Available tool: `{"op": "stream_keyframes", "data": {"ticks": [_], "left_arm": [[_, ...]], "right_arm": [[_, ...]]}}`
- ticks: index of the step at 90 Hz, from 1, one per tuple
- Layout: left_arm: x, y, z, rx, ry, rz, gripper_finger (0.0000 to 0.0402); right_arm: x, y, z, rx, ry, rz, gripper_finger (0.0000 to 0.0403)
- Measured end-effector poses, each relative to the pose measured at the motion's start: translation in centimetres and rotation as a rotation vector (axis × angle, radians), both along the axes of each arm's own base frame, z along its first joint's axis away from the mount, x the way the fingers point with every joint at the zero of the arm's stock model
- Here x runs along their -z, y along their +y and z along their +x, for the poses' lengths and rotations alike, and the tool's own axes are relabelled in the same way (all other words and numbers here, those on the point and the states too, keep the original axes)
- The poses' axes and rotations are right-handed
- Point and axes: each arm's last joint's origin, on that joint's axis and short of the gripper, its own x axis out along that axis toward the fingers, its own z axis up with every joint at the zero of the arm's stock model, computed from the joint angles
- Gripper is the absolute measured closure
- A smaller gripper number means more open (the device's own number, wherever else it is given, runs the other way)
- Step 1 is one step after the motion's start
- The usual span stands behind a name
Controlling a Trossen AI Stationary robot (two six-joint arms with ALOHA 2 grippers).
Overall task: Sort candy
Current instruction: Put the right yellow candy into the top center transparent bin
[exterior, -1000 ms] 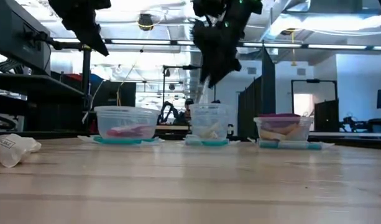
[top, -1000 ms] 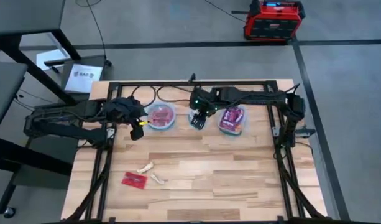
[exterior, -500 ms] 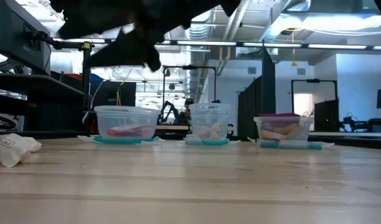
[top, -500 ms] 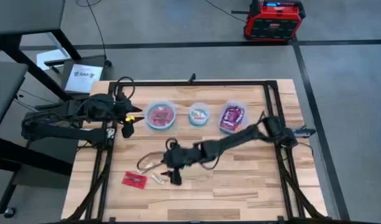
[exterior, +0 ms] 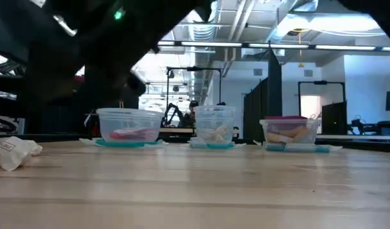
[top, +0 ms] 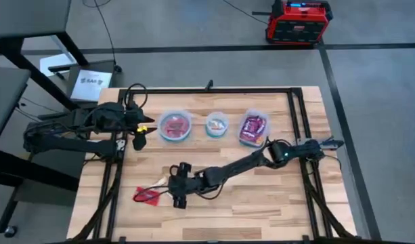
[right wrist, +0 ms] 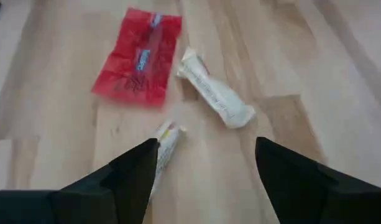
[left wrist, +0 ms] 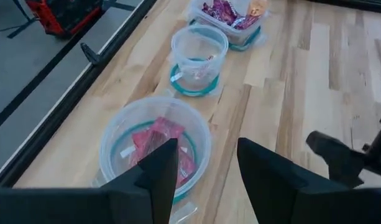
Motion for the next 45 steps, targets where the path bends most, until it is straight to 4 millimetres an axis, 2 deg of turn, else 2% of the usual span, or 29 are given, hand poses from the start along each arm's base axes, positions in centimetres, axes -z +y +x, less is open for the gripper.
{"op": "stream_keyframes", "data": {"ticks": [14,24,45], "left_arm": [[0.0,0.0,0.0,0.000,-0.001,0.001,0.0251],[0.0,0.0,0.0,0.003,-0.001,0.005,0.0251],[-0.1,0.0,0.0,0.002,-0.009,0.004,0.0251]], "right_arm": [[1.5,0.8,0.0,0.029,0.020,0.068,0.0148],[1.4,0.8,0.0,0.051,0.011,0.125,0.0154],[1.7,0.7,-0.2,0.072,0.067,0.195,0.0204]]}}
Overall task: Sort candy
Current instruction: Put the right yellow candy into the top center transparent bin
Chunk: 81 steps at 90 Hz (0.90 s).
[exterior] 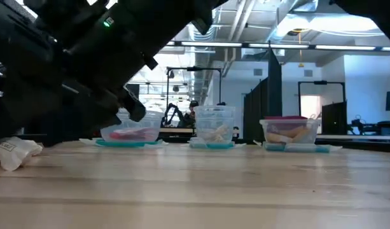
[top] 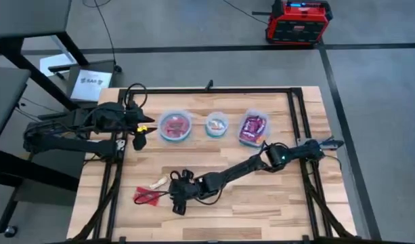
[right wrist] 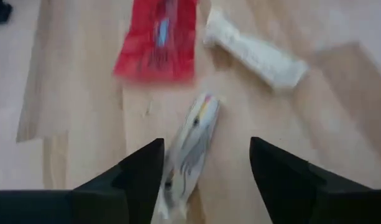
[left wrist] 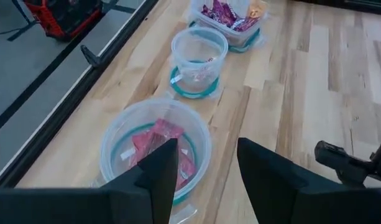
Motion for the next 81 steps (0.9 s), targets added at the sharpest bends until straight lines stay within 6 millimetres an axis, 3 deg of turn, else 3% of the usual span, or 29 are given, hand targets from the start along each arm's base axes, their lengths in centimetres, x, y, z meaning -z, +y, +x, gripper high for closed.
{"op": "stream_keyframes", "data": {"ticks": [15,49,65,81], "left_arm": [[0.0,0.0,0.0,-0.002,-0.002,-0.003,0.0251],[0.0,0.0,0.0,-0.002,0.000,-0.003,0.0251],[0.0,0.0,0.0,-0.001,-0.002,-0.002,0.0251],[0.0,0.0,0.0,-0.001,-0.001,-0.002,0.0251]], "right_arm": [[1.5,-1.6,0.2,0.073,0.077,0.089,0.0249],[0.7,-7.2,0.0,0.004,0.225,-0.085,0.0392],[-2.8,-10.6,-1.3,0.019,0.310,-0.260,0.0401],[-11.2,-16.2,-4.0,0.099,0.300,-0.361,0.0402]]}}
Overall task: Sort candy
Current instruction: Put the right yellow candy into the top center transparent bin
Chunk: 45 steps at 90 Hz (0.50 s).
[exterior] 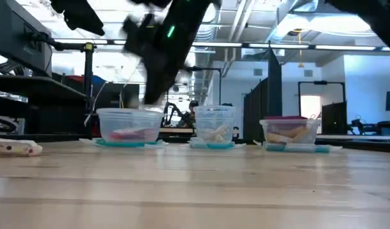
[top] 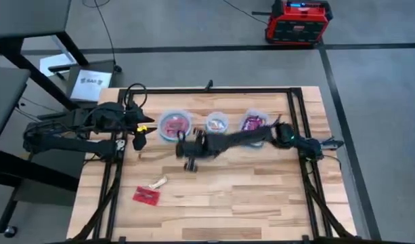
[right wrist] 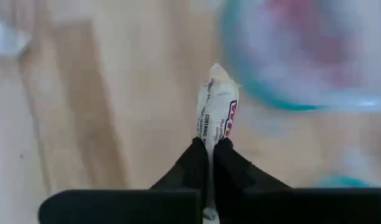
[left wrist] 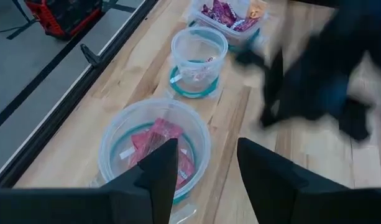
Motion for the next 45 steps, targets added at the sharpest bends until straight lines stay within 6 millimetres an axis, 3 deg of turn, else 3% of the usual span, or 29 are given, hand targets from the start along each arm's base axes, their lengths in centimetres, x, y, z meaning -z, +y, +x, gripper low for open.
{"op": "stream_keyframes", "data": {"ticks": [24,31,45], "left_arm": [[0.2,0.0,-0.1,0.001,0.024,-0.003,0.0251],[0.2,0.0,-0.1,0.001,0.029,-0.003,0.0251],[0.3,0.0,-0.1,0.008,0.036,0.009,0.0251]], "right_arm": [[-5.0,-8.6,-5.5,0.213,0.108,0.017,0.0403],[-4.2,-9.9,-6.5,0.265,0.137,0.035,0.0403],[0.1,-10.5,-7.5,0.329,0.216,0.074,0.0403]]}}
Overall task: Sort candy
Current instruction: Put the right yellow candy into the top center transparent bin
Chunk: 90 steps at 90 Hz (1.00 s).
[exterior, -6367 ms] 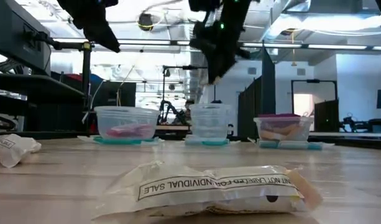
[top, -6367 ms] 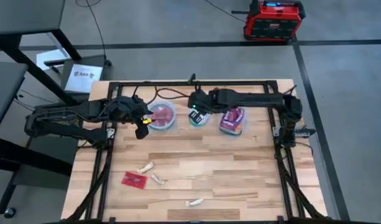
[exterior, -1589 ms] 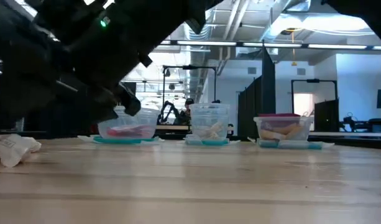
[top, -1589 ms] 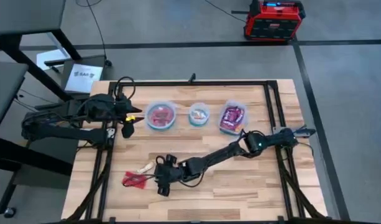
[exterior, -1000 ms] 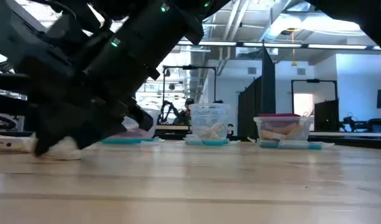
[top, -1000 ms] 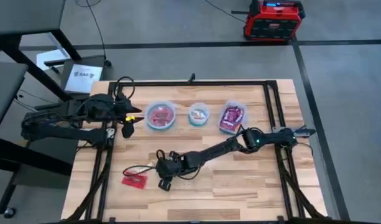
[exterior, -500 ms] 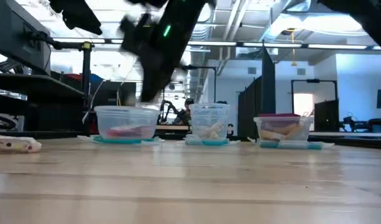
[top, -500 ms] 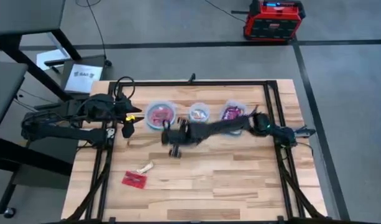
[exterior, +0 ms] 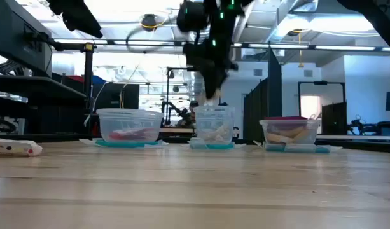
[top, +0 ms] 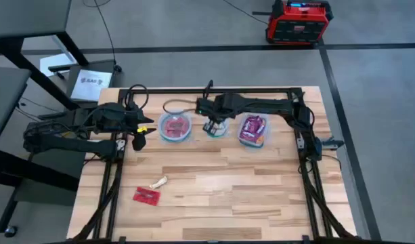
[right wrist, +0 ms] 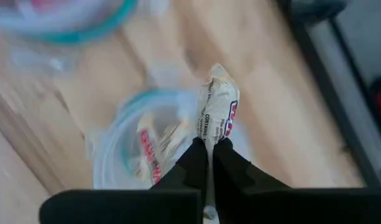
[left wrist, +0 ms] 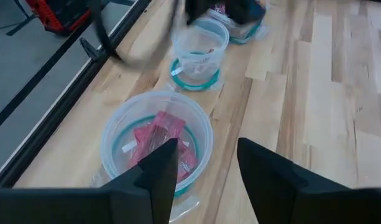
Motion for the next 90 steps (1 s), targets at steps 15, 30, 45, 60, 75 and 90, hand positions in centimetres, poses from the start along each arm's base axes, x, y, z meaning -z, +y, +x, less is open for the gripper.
{"op": "stream_keyframes", "data": {"ticks": [15,30,45,60,75,90], "left_arm": [[0.2,0.0,-0.1,0.000,0.020,-0.001,0.0251],[0.1,0.0,-0.1,-0.001,0.016,-0.003,0.0251],[0.2,0.0,-0.1,-0.040,-0.001,-0.065,0.0251],[0.0,0.0,0.0,-0.025,-0.017,-0.041,0.0251],[-0.3,0.0,0.2,-0.020,-0.050,-0.030,0.0251],[-0.2,0.0,0.2,-0.024,-0.046,-0.037,0.0251]], "right_arm": [[2.1,0.4,-0.5,0.054,0.009,0.035,0.0395],[1.7,1.7,0.1,0.013,-0.034,0.035,0.0338],[0.2,3.1,0.0,-0.034,-0.082,0.062,0.0264],[-0.4,7.7,2.3,-0.232,-0.286,0.209,0.0204],[1.3,15.1,7.2,-0.601,-0.653,0.216,0.0179],[5.9,19.3,10.4,-0.764,-0.795,0.141,0.0181]]}}
